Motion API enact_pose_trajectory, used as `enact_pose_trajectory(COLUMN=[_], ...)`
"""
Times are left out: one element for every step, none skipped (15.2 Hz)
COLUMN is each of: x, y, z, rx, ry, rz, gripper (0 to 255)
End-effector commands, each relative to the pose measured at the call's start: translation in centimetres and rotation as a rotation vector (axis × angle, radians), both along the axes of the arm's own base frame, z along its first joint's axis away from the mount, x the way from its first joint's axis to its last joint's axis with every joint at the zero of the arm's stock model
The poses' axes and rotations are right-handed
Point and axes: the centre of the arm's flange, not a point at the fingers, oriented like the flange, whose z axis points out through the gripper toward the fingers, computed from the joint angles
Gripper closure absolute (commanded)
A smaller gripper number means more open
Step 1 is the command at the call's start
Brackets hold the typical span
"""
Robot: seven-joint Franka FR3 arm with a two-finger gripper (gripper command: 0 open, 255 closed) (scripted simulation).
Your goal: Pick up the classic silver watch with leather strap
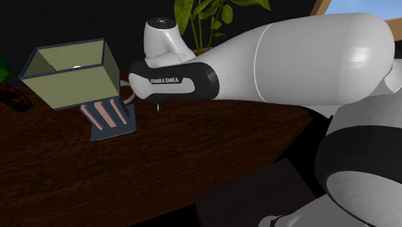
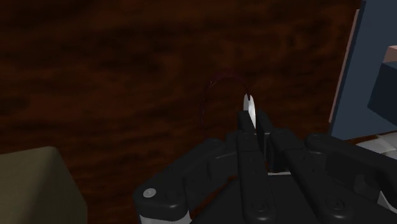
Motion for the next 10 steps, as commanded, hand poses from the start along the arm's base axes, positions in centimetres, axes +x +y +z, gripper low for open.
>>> enact_pose_trajectory(x=[0.0,0.0,0.0,0.0,0.0,0.0,0.0,0.0,0.0,0.0], y=[-0.1,-0.1,-0.1,-0.1,-0.1,-0.1,-0.1,-0.1,-0.1,-0.1], z=[1.1,1.6,2.1,2.6,3.2,3.7,4.2,4.8,4.8,4.8], rx=[0.000,0.000,0.000,0.000,0.000,0.000,0.000,0.000,0.000,0.000], ry=[0.000,0.000,0.000,0.000,0.000,0.000,0.000,0.000,0.000,0.000], rz=[0.000,0.000,0.000,0.000,0.000,0.000,0.000,0.000,0.000,0.000], gripper=[255,255,255,255,255,255,255,255,255,255])
